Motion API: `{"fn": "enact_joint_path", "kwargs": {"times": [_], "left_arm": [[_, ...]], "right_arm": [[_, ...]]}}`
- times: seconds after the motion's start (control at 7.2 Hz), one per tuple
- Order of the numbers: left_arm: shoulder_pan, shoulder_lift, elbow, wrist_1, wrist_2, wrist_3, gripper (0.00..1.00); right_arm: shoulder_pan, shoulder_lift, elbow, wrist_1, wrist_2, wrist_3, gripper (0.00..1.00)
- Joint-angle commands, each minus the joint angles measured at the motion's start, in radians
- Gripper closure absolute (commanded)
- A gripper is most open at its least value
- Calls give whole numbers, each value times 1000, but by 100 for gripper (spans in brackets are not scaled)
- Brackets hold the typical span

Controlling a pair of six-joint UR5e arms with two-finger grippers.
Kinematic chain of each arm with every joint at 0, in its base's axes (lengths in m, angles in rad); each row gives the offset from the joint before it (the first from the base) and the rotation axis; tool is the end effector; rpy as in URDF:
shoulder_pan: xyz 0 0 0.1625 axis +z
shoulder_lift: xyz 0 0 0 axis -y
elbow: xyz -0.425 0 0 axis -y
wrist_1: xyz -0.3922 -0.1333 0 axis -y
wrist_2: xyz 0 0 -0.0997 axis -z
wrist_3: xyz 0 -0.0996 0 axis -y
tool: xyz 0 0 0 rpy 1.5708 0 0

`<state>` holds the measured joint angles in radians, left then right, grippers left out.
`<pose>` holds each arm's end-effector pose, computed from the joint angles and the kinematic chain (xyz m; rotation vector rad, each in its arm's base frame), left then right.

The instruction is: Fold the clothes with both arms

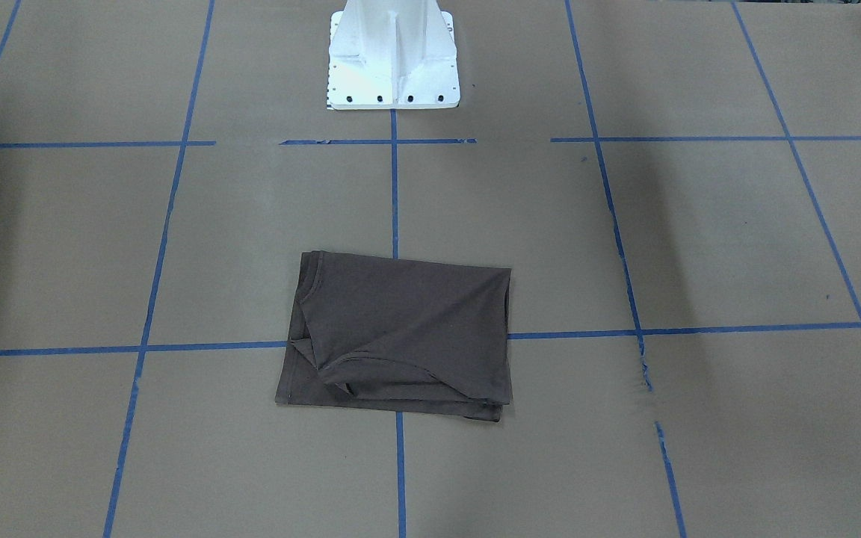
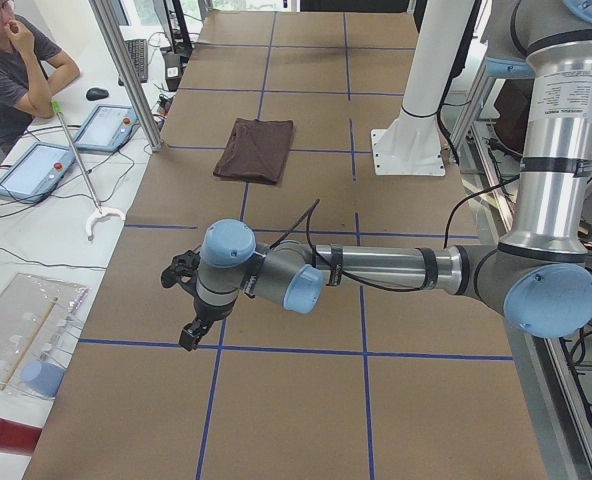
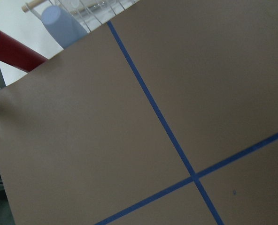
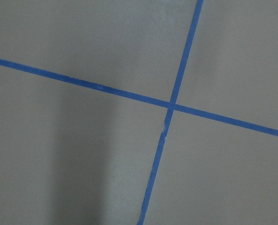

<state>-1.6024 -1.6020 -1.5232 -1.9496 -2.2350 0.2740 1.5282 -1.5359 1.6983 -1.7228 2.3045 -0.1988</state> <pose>-0.0885 -0.5239 0.6317 0.4470 0.5989 0.3514 0.0452 -0.5047 0.5968 0.0673 -0.7325 -0.2343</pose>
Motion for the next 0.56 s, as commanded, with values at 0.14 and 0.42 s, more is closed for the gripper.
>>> {"fn": "enact_joint_path", "kwargs": {"times": [0.14,0.42], "left_arm": [[2,-39,-17,215,28,-10,0],[37,-70,-20,360,25,-59,0]], "right_arm": [[41,-50,12,-3,7,1,0],[93,-61,5,-4,65,1,0]]}}
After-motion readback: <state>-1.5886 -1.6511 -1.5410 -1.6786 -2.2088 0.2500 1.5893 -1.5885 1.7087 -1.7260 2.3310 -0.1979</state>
